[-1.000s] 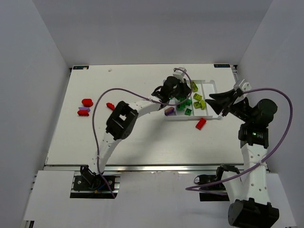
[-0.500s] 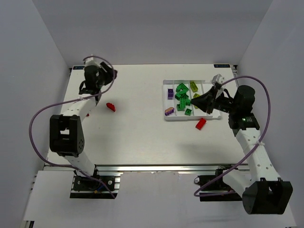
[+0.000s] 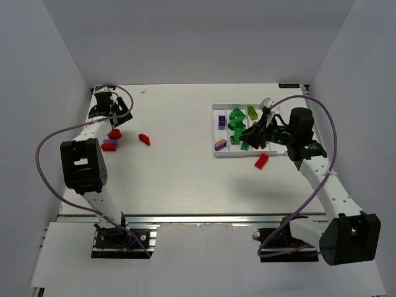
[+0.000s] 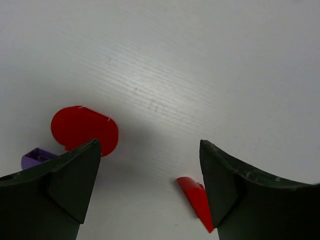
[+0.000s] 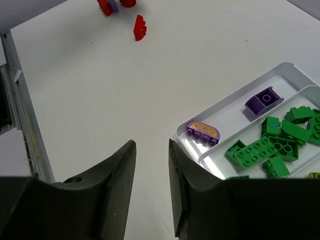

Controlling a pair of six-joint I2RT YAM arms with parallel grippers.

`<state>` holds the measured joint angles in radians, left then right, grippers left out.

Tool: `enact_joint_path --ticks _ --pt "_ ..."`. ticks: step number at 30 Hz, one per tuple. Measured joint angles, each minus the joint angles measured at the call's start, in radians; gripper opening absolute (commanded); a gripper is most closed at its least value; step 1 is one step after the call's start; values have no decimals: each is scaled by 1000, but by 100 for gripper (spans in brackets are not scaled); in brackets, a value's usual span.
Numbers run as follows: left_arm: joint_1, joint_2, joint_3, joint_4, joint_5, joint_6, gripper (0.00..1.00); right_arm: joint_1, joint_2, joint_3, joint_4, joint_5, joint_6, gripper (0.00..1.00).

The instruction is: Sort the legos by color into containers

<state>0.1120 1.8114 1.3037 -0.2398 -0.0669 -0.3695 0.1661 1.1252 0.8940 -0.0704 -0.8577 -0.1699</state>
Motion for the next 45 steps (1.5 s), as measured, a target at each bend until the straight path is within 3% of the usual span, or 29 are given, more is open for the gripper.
enact_joint_path --ticks 6,12,17,26,45 --pt "0 50 9 -97 -104 52 91 1 0 0 -1 4 -4 40" --pt "0 39 -5 -133 -261 -5 98 6 0 0 -2 3 -11 40" --pt "4 8 -54 -150 -338 -24 98 6 -11 0 -2 3 -11 40" --pt "10 7 -124 -144 -279 64 98 6 -29 0 -2 3 -11 40" --pt "71 -5 -169 -109 -209 537 98 6 -41 0 -2 -5 -8 41"
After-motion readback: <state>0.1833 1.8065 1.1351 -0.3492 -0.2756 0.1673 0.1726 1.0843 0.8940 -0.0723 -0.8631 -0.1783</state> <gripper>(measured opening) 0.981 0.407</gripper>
